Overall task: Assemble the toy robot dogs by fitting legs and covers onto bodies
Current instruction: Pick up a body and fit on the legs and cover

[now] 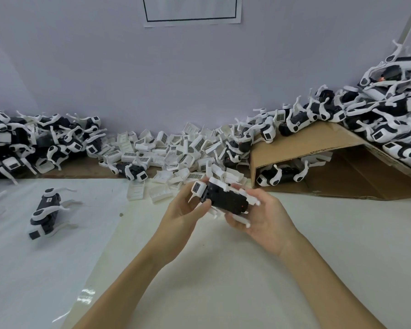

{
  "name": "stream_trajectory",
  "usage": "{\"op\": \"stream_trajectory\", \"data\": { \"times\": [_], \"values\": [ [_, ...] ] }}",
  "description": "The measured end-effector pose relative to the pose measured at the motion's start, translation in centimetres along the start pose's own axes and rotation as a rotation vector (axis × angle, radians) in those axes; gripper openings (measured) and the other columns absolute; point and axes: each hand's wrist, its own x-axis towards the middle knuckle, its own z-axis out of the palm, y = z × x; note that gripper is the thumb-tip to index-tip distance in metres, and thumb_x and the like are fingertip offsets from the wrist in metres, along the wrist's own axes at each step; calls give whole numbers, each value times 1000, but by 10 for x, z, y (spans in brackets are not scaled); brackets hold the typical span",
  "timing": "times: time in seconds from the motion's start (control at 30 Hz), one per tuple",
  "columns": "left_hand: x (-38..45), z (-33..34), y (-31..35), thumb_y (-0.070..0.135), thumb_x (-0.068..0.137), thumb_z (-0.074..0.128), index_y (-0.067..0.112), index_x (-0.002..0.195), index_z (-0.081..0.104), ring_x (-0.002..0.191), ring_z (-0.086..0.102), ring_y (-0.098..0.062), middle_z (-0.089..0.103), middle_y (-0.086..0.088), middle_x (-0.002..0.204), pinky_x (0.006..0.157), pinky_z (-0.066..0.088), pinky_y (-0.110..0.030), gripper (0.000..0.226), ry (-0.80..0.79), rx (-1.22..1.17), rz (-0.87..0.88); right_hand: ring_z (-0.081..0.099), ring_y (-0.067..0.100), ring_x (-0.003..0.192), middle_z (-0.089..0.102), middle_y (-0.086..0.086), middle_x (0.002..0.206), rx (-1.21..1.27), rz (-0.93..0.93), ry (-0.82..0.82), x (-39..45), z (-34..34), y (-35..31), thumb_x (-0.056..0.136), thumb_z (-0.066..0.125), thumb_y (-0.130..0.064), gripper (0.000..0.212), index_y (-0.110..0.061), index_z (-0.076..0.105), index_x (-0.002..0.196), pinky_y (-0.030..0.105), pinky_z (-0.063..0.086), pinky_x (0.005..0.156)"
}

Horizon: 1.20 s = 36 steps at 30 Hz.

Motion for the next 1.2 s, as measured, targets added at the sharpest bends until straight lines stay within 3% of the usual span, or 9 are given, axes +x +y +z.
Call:
{"op": "stream_trajectory", "data": {
  "times": [0.17,0.3,0.47,0.73,0.8,0.9,0.97,1.07,1.2],
  "values": [
    [0,0,2,23,106,60,37,157,49,152,44,-26,52,0,161,124,33,-52,55,-42,17,-10,73,44,106,72,27,121,-298,55,2,1,-1,5,106,54,-39,45,-4,69,129,40,61,73],
    [1,0,8,50,103,58,45,156,49,144,52,-20,54,5,158,113,45,-48,53,-66,-47,-108,74,23,89,74,19,116,-219,-174,36,7,1,6,99,64,-19,28,-8,74,124,32,57,73],
    [-1,9,-1,71,104,42,51,153,49,124,67,-25,66,3,146,111,49,-55,54,-8,31,-83,69,28,111,69,23,127,-365,-351,19,8,-2,9,101,49,0,34,-5,70,127,28,52,86],
    [4,-5,0,68,105,34,43,138,65,126,69,-19,76,1,129,119,42,-47,52,193,47,-102,68,23,96,68,10,110,-893,-305,-90,-3,4,20,103,50,-47,37,-34,54,137,40,59,85],
    [4,-5,1,78,101,34,44,130,70,115,72,-15,79,2,118,106,49,-41,57,259,57,-126,66,20,104,64,5,115,-1014,-442,-77,-4,5,25,101,62,-36,46,-40,46,144,42,57,96],
    [3,0,3,90,91,33,37,120,73,80,67,-9,80,3,107,74,45,-31,73,331,112,-55,58,11,122,58,-8,124,-1132,-630,-102,-5,5,27,94,76,-21,73,-41,37,152,21,46,105],
    [3,3,5,86,88,45,27,108,74,80,67,-9,79,5,107,66,46,-23,69,429,119,43,52,5,130,56,-16,128,-1242,-688,-111,-5,7,30,88,83,-25,84,-46,34,154,6,34,105],
    [1,2,6,80,87,55,21,83,72,72,65,-3,77,1,85,55,44,-15,62,629,44,94,50,-1,130,53,-24,130,-1326,-742,-117,-5,14,41,80,90,-38,92,-50,34,152,4,34,102],
    [1,-7,8,67,101,55,20,64,68,82,66,-8,74,-7,75,102,48,-57,61,724,-21,44,55,2,125,56,-20,126,-1315,-806,-144,-6,23,53,76,90,-49,88,-46,41,148,10,39,102]
  ]
}}
